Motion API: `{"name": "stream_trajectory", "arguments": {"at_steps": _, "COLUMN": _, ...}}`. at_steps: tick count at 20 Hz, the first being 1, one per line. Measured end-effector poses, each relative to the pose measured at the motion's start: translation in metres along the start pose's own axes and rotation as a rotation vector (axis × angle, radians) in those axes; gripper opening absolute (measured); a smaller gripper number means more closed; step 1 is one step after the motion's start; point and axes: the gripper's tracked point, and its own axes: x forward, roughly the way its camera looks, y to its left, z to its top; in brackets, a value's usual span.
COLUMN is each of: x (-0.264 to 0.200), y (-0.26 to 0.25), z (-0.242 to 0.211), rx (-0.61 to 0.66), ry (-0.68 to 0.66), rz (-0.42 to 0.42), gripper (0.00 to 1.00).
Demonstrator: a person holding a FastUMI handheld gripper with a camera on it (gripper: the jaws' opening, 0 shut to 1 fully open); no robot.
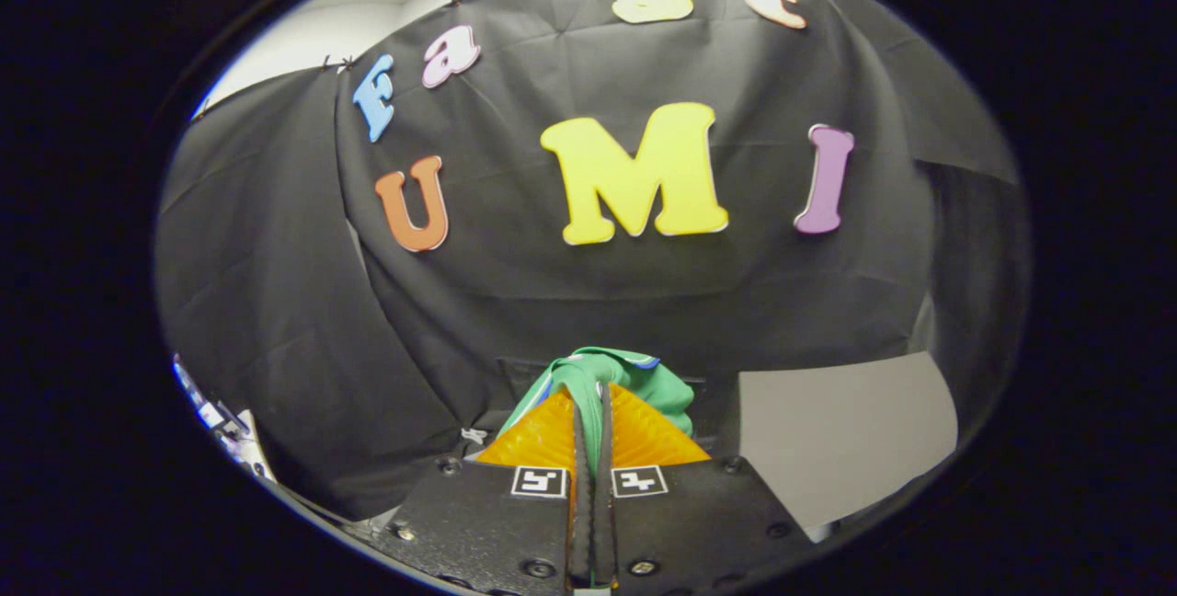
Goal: Put the clothes into the washing machine and then close the washing machine lid.
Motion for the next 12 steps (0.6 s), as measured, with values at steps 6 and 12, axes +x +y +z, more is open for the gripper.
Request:
{"name": "stream_trajectory", "arguments": {"at_steps": 6, "x": 0.078, "y": 0.023, "z": -0.043, "rx": -0.025, "ry": 0.131, "rz": 0.05, "gripper": 0.05}}
{"name": "stream_trajectory", "arguments": {"at_steps": 12, "x": 0.152, "y": 0.021, "z": -0.095, "rx": -0.025, "ry": 0.266, "rz": 0.072, "gripper": 0.05}}
